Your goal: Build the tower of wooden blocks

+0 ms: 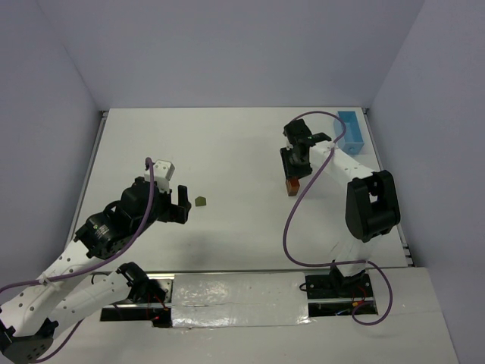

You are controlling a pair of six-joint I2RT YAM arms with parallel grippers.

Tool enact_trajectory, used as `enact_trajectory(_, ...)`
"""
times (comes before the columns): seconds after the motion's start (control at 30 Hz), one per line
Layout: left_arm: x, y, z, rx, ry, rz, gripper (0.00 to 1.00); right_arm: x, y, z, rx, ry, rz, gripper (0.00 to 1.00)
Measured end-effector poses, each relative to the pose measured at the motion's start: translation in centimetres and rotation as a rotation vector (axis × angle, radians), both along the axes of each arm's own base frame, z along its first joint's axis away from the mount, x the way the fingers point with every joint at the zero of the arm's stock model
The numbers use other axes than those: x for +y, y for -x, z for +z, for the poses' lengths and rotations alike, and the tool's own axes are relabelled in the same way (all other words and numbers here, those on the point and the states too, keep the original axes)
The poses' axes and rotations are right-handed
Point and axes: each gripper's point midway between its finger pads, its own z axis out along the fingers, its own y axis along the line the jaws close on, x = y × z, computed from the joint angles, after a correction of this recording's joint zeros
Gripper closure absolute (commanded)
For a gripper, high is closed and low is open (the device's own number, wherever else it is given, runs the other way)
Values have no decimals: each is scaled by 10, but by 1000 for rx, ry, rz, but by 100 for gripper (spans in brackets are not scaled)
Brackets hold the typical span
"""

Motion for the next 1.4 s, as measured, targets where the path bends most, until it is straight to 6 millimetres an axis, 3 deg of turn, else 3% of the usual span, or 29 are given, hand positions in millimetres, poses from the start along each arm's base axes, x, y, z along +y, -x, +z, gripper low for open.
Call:
enact_trajectory(0.77,0,0,0,0,0,-1,0,-2,-1,0,0,-1,-10,51)
enact_trajectory(0.83,0,0,0,0,0,-2,1,-1,0,0,2,-7,-11,32)
enact_trajectory(0.87,0,0,0,0,0,-2,0,-1,0,0,2,-8,-10,10)
enact_trajectory(0.9,0,0,0,0,0,-2,1,-1,0,0,3,-12,-16,0)
enact_trajectory(1.23,-1,1,0,0,0,-5,1,0,-2,10,-14,-18,-19,0)
enact_trajectory(1.33,-1,1,0,0,0,-6,1,-1,1,32,-64,-22,-34,0)
enact_trajectory(1.4,-1,1,-1,3,-2,-6,0,4,6,66,-152,-55,-35,0)
